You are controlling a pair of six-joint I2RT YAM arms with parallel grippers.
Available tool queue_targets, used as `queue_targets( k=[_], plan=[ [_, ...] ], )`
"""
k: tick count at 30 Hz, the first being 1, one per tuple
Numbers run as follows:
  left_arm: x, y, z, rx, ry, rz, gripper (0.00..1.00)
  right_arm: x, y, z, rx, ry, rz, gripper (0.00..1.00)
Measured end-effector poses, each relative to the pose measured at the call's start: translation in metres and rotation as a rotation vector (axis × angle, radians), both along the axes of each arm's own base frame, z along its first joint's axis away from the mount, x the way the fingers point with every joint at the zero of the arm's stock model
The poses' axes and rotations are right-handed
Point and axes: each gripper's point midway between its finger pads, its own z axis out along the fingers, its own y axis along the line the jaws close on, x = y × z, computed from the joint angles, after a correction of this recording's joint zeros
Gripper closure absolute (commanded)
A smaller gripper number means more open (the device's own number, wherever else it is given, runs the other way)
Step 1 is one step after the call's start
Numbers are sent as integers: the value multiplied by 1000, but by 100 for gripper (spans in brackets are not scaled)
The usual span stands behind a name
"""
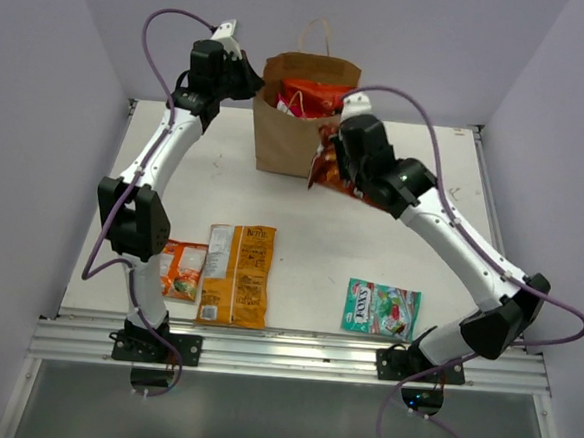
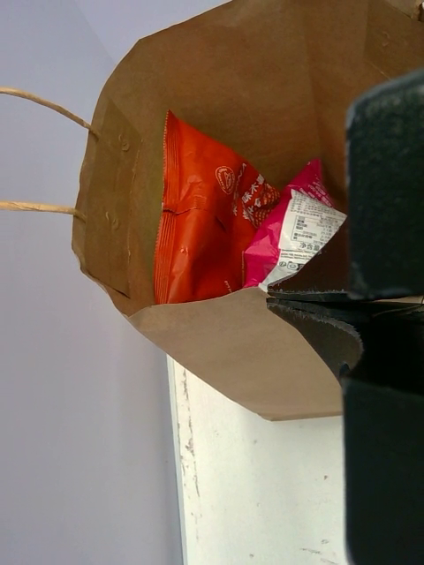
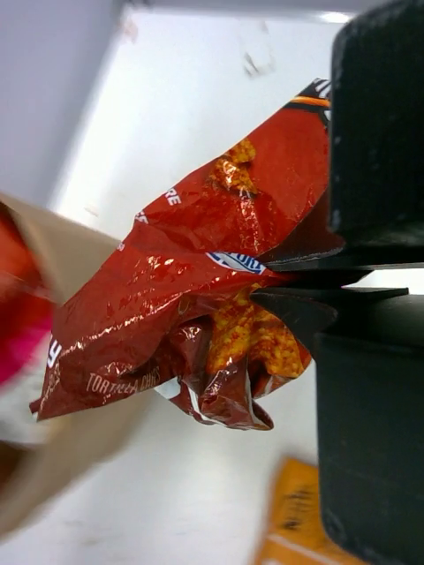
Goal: Place the snacks into the paper bag
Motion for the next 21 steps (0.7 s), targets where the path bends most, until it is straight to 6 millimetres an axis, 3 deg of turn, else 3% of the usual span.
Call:
queue_targets(
  k=[3,6,10,16,18,21],
  plan=[
    [-1,1,0,2,1,3,100,18,-23,95,27,-231,-89,100],
    [-1,1,1,3,2,6,100,28,-40,145,24,-385,-161,100],
    [-2,2,1,5,4,7,100,61,-32,170,-4,-520,-205,100],
    [-5,3,2,7,8,9,100,145,32,199,4,-698,-197,100],
    [-6,3,2,8,11,9,100,163,50,198,15,-734,-169,100],
    [-8,4,2,9,12,9,100,174,64,190,29,-742,-134,100]
  ],
)
